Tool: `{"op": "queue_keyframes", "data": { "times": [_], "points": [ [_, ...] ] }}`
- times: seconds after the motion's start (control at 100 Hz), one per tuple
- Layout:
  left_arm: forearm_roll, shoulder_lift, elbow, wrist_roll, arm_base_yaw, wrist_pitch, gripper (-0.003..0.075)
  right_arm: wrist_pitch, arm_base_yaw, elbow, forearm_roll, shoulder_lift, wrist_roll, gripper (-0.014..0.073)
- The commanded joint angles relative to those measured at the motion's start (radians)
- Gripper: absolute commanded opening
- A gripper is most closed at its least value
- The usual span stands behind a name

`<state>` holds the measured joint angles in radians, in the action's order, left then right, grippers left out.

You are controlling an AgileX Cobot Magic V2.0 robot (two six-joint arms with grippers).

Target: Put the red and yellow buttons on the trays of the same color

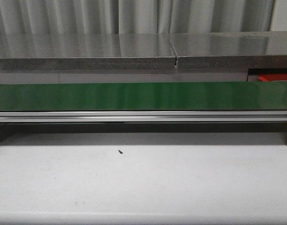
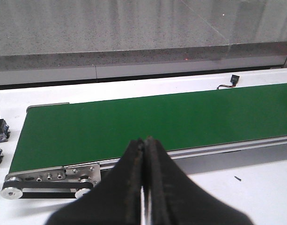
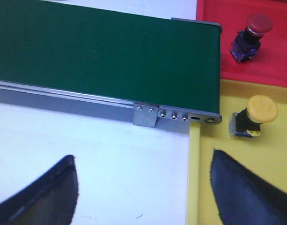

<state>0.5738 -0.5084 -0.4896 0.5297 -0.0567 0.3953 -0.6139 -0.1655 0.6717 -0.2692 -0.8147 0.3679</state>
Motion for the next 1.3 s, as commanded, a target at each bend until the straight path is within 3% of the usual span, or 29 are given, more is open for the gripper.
{"op": "queue_keyframes", "data": {
  "times": [0.0,0.17,0.25,0.66,0.75,0.92,0.99,1.29],
  "points": [
    [0.028,-0.001,-0.029,-0.007,-0.009,-0.066,-0.0019,0.065,0.001,0.007,-0.010,0.071,0.009,0.0447],
    [0.038,-0.001,-0.029,-0.007,-0.009,-0.068,-0.0019,0.008,0.001,0.005,-0.010,0.136,0.009,0.0064],
    [0.038,-0.001,-0.029,-0.007,-0.009,-0.068,-0.0019,-0.011,0.001,0.005,-0.010,0.139,0.009,-0.0071],
    [0.038,-0.001,-0.029,-0.007,-0.009,-0.066,0.0002,-0.050,0.001,0.005,-0.010,0.138,0.008,-0.0067],
    [0.038,-0.005,-0.040,-0.007,-0.009,-0.034,0.0118,-0.050,0.001,0.005,-0.010,0.138,0.008,-0.0067],
    [0.028,-0.007,-0.078,-0.007,-0.009,0.009,0.0561,-0.050,0.001,0.005,-0.010,0.138,0.008,-0.0067],
    [0.028,-0.008,-0.098,-0.007,-0.009,0.009,0.0664,-0.050,0.001,0.005,-0.010,0.138,0.008,-0.0067],
    [-0.165,-0.175,-0.297,-0.228,0.093,0.039,0.0659,-0.051,0.001,0.005,-0.010,0.138,0.008,-0.0067]
  ]
}}
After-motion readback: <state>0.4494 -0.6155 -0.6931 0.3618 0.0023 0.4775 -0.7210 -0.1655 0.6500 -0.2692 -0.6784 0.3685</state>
